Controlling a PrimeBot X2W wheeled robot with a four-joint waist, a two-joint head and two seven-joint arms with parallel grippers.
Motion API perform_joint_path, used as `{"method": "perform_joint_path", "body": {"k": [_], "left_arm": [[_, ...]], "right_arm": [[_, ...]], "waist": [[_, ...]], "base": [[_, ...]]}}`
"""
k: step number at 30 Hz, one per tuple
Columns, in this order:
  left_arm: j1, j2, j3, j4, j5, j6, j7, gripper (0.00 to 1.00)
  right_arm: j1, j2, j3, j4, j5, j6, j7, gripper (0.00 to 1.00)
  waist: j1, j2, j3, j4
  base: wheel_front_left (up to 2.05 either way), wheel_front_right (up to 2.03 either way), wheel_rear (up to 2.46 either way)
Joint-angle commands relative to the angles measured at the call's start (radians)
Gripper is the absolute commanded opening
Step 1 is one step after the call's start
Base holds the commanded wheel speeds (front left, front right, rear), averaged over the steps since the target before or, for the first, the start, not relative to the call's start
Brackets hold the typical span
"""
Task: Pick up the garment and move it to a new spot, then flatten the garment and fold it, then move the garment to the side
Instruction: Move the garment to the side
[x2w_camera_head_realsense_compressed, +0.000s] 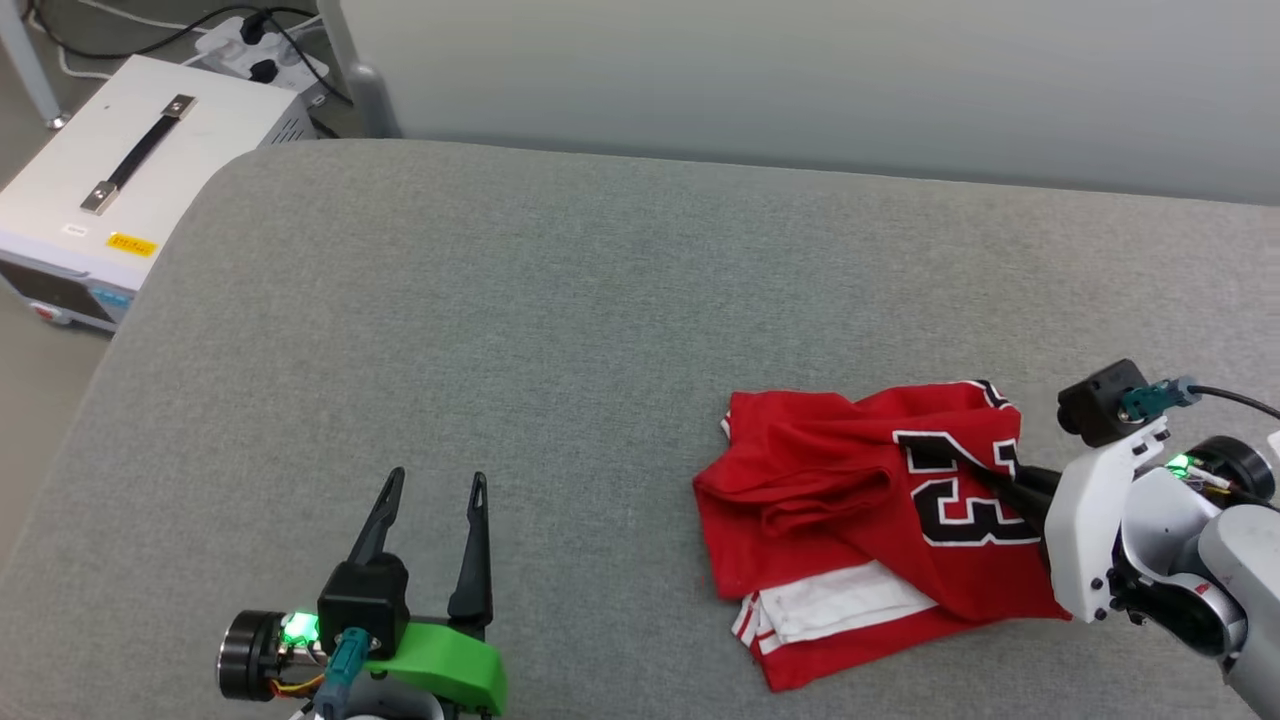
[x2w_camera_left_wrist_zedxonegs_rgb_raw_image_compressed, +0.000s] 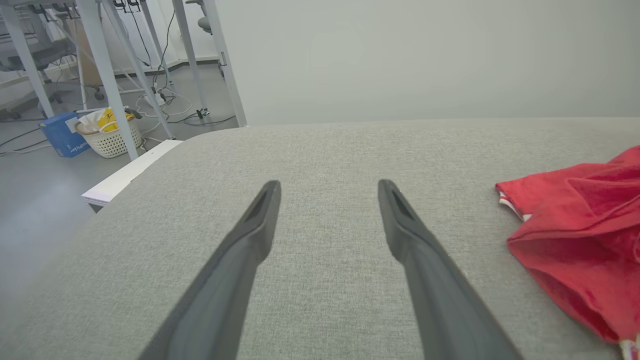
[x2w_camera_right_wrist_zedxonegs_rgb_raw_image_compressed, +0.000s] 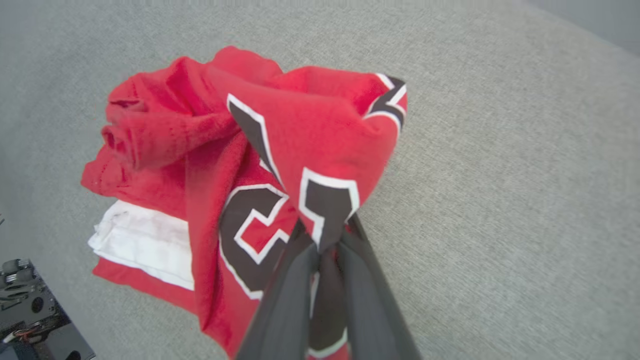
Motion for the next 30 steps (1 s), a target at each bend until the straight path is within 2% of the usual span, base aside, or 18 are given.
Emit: {"method": "perform_joint_path", "body": {"k": [1,11,17,24,30], "left_arm": [[0.009,0.000,0.004,-0.001,0.007,0.002,-0.006,1.00],[-0.001,-0.005,0.000,-0.016,0.007,0.008,-0.006,1.00],[-0.017,-0.005,0.005,-0.025,0.010,0.010,-0.006,1.00],[-0.061,0.002,0.008,-0.048,0.017,0.006,-0.006,1.00],[-0.118,0.011,0.005,-0.081,0.025,0.000,-0.006,1.00]], "right_arm": [[-0.021,-0.017,-0.001,-0.009,-0.013,-0.001,-0.013,0.00],[-0.054,-0.097,-0.058,-0.039,-0.012,-0.001,-0.026,0.00],[-0.067,-0.112,-0.116,-0.033,-0.004,-0.001,-0.020,0.00],[-0.089,-0.168,-0.191,0.032,0.002,-0.001,0.007,0.00],[-0.152,-0.235,-0.257,0.123,-0.020,-0.001,0.031,0.00]], "waist": [[0.0000,0.0000,-0.018,-0.047],[0.0000,0.0000,0.000,-0.163],[0.0000,0.0000,0.037,-0.210],[0.0000,0.0000,0.116,-0.215],[0.0000,0.0000,0.235,-0.199]], "base": [[0.00,0.00,0.00],[0.00,0.00,0.00],[0.00,0.00,0.00],[0.00,0.00,0.00],[0.00,0.00,0.00]]}}
